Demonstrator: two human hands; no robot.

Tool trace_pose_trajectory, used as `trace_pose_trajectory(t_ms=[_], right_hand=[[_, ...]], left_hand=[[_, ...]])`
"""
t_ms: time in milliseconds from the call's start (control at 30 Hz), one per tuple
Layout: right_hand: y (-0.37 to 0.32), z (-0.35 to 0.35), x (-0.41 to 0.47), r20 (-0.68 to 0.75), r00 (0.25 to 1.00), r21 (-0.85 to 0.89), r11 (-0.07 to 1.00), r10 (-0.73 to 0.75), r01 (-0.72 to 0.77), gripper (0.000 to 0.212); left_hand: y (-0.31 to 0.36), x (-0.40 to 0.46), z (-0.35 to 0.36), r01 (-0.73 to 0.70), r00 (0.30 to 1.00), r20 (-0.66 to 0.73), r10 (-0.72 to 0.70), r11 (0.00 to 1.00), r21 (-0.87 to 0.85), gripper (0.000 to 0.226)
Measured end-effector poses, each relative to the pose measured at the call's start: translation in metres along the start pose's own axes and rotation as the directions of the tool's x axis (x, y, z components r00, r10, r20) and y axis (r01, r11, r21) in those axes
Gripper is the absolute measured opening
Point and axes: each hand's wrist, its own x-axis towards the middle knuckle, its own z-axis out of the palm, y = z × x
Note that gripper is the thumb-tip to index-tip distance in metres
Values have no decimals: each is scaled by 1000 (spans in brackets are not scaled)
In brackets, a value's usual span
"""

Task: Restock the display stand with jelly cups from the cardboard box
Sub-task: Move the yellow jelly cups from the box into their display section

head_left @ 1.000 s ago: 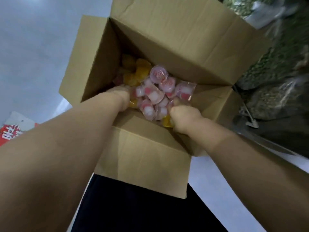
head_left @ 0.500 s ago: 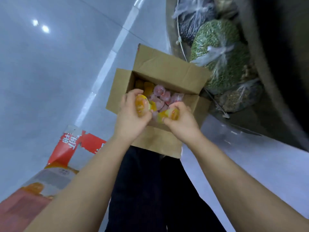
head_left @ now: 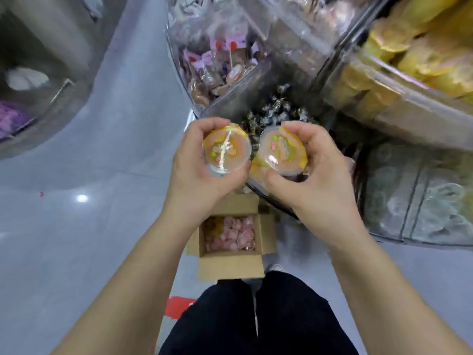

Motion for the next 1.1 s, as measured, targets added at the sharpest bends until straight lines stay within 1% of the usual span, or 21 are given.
trace_pose_trajectory(t_ms=[133, 233, 300, 433, 467, 567, 633, 667, 767, 800, 867, 933, 1033, 1067, 1100], right_hand=[[-29, -60, 3, -115, 989, 21, 995, -92, 95, 52], [-34, -101, 7, -198, 971, 20, 990, -133, 139, 54], [-34, -127, 12, -244, 957, -4, 987, -158, 161, 58], [-32, -175, 28, -291, 938, -73, 982, -190, 177, 71], [-32, -186, 33, -285, 936, -92, 978, -206, 187, 71], [-28, -215, 47, -258, 933, -115, 967, -251, 228, 69], [-24, -230, 56, -251, 935, -87, 968, -251, 236, 68], [-21, -236, 61, -251, 935, -71, 968, -250, 240, 68], [-12, -253, 72, -220, 953, -20, 977, -209, 210, 67], [-9, -258, 75, -197, 962, -10, 982, -189, 191, 67], [-3, -266, 79, -157, 978, 23, 990, -135, 140, 65], [0, -271, 82, -142, 985, 33, 994, -95, 101, 62], [2, -278, 88, -209, 973, -90, 993, -100, 83, 63], [3, -280, 91, -246, 963, -138, 988, -105, 73, 63], [3, -283, 94, -277, 955, -178, 982, -104, 55, 64]], left_hand=[[54, 30, 33, -174, 975, 128, 183, 982, -76, 55], [83, 48, 67, -184, 956, 195, 217, 967, -174, 63], [99, 58, 90, -190, 944, 233, 232, 963, -192, 69], [123, 75, 131, -170, 928, 295, 229, 962, -213, 70], [128, 79, 140, -155, 922, 315, 224, 961, -227, 70], [139, 91, 164, -135, 899, 372, 230, 955, -264, 80], [144, 100, 180, -156, 909, 342, 238, 955, -250, 82], [146, 104, 187, -149, 921, 316, 227, 956, -252, 78], [148, 115, 206, -131, 938, 275, 211, 950, -284, 59], [148, 116, 211, -116, 941, 269, 202, 945, -305, 56], [147, 118, 218, -83, 943, 279, 182, 939, -332, 56], [146, 117, 221, -62, 935, 316, 162, 951, -304, 58], [141, 117, 221, -5, 916, 383, 122, 956, -295, 62], [140, 117, 220, -11, 914, 388, 120, 962, -273, 63], [141, 117, 220, -46, 916, 378, 134, 972, -232, 63]])
